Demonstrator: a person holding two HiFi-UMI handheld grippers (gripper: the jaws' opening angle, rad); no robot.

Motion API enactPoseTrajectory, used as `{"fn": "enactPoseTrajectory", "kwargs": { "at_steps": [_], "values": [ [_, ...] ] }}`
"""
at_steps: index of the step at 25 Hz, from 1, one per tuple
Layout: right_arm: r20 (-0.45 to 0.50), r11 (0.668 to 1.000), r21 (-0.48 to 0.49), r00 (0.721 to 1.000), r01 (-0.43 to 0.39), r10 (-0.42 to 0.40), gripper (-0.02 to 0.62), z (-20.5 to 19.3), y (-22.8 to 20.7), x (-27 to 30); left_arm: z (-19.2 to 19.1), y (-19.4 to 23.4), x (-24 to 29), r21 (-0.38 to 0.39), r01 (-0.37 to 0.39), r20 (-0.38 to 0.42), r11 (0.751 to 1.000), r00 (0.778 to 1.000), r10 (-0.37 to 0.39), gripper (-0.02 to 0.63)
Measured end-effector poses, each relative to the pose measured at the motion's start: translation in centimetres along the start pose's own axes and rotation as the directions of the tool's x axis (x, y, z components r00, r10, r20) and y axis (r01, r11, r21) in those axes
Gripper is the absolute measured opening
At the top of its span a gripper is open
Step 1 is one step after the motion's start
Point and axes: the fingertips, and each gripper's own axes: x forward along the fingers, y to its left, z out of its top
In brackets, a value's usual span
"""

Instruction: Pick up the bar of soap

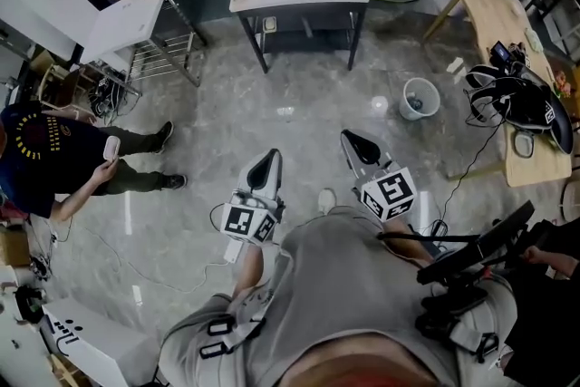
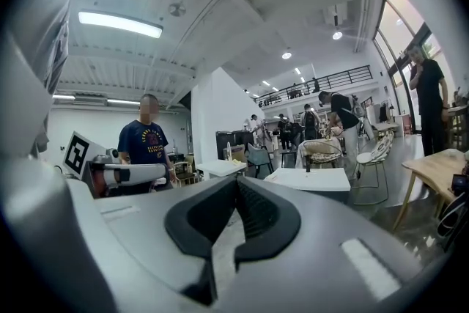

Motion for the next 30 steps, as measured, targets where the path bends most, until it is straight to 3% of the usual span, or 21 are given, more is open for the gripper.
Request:
{"fn": "enactPoseTrajectory", "kwargs": {
  "at_steps": [6, 12, 18, 30],
  "values": [
    [0.006, 1.0, 0.01, 1.0, -0.013, 0.013, 0.002, -0.7, -3.8, 2.0, -0.3, -0.4, 3.8, 0.003, -0.004, -0.001, 1.0, 1.0, 0.004, -0.003],
    [0.002, 0.999, 0.035, 0.999, -0.042, 0.042, 0.002, -1.3, -4.0, 3.5, -1.7, -0.4, 4.5, -0.005, 0.001, -0.037, 1.0, 0.999, -0.002, -0.003],
    [-0.006, 0.999, 0.019, 0.999, -0.034, 0.034, 0.002, -0.9, -5.7, 4.5, -1.6, 0.8, 6.7, 0.0, 0.013, -0.02, 1.0, 1.0, -0.013, -0.003],
    [-0.025, 1.0, 0.005, 1.0, -0.012, 0.012, 0.002, 0.3, -9.3, 11.4, -0.6, 6.8, 12.9, -0.027, 0.031, -0.023, 0.999, 0.999, -0.031, -0.003]
  ]
}}
